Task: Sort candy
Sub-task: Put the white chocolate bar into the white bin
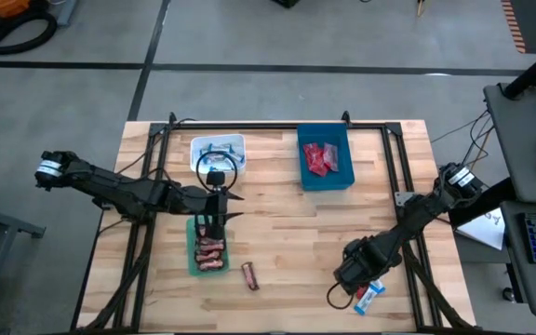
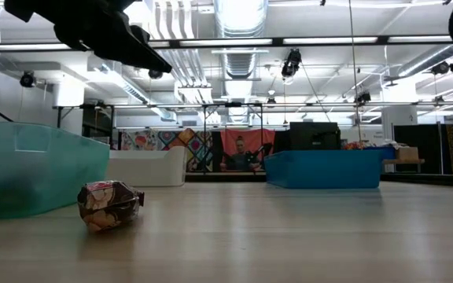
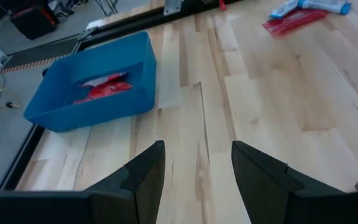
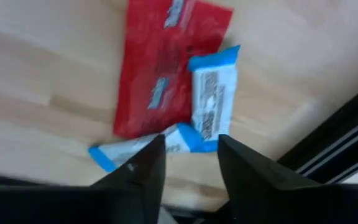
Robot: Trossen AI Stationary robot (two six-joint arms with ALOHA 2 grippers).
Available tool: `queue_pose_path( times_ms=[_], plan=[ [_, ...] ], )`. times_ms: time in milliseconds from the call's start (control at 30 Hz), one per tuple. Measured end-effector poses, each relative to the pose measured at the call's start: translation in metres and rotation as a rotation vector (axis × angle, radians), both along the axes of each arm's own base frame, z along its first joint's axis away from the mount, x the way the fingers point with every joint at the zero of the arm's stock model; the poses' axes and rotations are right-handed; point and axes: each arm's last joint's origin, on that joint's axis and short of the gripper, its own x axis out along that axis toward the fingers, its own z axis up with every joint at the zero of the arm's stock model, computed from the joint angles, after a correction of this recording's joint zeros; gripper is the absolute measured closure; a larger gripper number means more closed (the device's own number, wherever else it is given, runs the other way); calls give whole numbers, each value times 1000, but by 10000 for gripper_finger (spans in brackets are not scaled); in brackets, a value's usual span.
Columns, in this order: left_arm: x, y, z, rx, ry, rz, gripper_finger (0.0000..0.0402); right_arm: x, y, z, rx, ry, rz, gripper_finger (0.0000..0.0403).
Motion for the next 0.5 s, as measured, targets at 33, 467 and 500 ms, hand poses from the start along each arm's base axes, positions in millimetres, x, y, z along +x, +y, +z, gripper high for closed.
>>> queue_pose_path(
  times_ms=[33,467,500],
  plan=[
    [0,0,0,0,-5,-1,233,-1,-1,-2,-12,1,0,256],
    [1,0,2,-4,-24,-2,233,-14,-11,-31,-28,18,47,207],
    [1,0,3,-5,-29,-2,233,-15,-12,-33,-25,14,47,207]
  ],
)
